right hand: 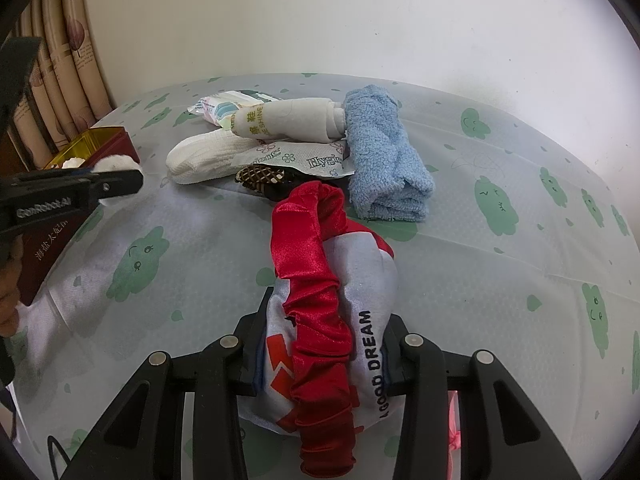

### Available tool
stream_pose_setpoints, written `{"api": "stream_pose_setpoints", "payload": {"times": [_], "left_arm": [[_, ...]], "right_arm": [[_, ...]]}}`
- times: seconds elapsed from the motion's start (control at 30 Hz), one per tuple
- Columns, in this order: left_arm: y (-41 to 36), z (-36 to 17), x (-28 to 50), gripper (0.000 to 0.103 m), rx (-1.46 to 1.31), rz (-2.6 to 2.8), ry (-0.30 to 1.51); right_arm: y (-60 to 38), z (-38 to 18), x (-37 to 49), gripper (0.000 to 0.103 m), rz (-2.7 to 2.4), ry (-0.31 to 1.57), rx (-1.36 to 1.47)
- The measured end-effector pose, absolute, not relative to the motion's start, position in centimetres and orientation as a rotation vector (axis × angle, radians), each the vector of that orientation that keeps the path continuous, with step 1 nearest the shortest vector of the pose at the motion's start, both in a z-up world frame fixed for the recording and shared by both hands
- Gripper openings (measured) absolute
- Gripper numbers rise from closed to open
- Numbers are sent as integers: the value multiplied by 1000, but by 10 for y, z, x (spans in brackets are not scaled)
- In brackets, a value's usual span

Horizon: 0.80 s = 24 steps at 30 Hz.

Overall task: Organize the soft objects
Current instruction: 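Grasp the white cotton ball with the left tool while the right tool holds the pouch, then carry the cotton ball into the tin and open the left tool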

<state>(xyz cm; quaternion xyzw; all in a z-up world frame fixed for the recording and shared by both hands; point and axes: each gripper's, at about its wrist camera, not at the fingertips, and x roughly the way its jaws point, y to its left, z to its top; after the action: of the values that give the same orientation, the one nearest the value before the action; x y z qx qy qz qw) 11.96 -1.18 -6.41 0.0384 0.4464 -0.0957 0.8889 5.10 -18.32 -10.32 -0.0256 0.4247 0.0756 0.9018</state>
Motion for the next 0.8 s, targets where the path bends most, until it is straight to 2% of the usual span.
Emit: {"api": "stream_pose_setpoints", "payload": {"times": [0.5,0.8], "left_arm": [[43,0,97,27,15,-115,860],[90,5,93,27,-13,-10,860]], "right_arm": [[-183,-103,51,40,160,878,-49],[-182,-103,51,40,162,878,-46]]}}
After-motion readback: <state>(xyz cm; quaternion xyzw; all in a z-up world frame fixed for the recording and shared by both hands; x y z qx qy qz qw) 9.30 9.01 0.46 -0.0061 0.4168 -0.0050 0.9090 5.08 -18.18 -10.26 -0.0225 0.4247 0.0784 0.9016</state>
